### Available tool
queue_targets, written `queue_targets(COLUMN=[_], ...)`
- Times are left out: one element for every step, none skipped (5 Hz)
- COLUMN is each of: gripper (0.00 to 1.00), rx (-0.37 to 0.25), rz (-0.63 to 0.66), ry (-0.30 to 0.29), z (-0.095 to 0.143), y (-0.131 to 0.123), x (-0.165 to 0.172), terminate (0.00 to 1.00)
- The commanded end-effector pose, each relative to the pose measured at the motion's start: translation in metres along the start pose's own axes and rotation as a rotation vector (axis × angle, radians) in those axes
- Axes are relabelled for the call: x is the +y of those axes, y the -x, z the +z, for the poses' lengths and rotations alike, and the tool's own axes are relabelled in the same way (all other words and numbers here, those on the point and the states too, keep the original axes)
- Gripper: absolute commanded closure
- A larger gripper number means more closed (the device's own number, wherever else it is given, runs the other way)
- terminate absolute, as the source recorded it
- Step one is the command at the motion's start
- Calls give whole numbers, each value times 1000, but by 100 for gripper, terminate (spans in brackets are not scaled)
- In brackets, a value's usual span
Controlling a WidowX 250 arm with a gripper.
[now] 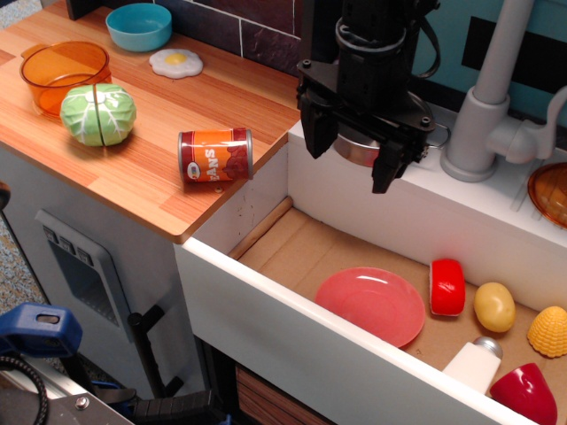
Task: Put can in pot
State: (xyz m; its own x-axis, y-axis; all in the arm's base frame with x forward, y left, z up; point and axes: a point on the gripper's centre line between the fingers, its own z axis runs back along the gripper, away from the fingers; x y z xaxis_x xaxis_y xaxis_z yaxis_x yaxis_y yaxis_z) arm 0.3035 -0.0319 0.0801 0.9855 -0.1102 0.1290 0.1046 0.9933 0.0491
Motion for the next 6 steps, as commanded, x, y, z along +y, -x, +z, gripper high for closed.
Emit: queue_targets(gripper=[0,0,0,0,0,0], rx=[0,10,32,25,-16,-42], rz=[0,-241,-363,-508,-594,-605], ry=[0,-156,-218,-292,-264,-206], z=[0,21,34,37,25,10], y=[0,12,19,18,17,16], x=[0,37,70,101,124,130], terminate=[0,0,0,0,0,0])
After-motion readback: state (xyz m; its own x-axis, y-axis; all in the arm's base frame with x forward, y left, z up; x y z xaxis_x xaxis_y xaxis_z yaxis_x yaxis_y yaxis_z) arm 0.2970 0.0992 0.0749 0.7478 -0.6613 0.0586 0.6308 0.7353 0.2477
